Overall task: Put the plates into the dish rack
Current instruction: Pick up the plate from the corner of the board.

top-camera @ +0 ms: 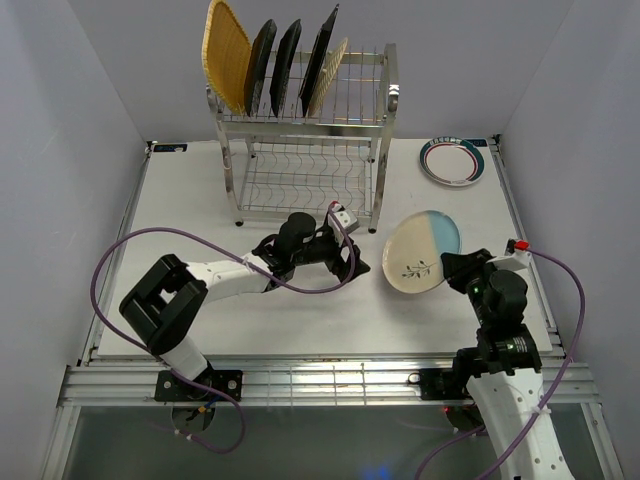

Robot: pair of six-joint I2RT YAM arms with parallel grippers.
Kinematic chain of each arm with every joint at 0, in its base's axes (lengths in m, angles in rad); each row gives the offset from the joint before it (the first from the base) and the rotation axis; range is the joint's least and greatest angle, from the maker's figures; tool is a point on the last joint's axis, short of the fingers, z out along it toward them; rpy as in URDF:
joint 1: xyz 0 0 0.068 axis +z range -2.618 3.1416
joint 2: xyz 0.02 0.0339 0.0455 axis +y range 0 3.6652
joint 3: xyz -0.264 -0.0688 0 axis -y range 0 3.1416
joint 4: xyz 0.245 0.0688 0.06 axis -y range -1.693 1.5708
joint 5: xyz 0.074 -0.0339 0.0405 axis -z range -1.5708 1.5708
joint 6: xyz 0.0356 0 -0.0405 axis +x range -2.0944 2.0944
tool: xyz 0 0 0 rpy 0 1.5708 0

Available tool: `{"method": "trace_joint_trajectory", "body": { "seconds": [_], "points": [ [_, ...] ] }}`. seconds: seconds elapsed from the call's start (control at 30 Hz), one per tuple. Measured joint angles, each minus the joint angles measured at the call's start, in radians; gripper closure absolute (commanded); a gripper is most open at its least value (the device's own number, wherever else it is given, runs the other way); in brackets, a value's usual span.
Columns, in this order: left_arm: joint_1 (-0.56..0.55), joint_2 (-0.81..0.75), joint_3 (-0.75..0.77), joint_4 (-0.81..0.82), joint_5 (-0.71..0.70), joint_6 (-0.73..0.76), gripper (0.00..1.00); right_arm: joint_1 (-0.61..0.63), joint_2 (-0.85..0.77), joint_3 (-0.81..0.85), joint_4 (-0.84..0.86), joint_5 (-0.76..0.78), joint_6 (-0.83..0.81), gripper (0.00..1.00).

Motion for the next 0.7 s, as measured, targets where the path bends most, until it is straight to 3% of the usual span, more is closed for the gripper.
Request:
{"method": "trace_joint_trajectory", "body": {
  "seconds": [0.37, 0.7],
  "points": [
    [0.000, 0.026, 0.005, -0.008, 0.040, -0.005, 0.02, 0.000, -0.017, -0.055, -0.002, -0.024, 0.040, 0.92],
    [0.004, 0.026, 0.007, -0.014, 0.075, -0.054, 0.02, 0.000, -0.057, -0.058, 0.093, -0.145, 0.074, 0.92]
  ]
}}
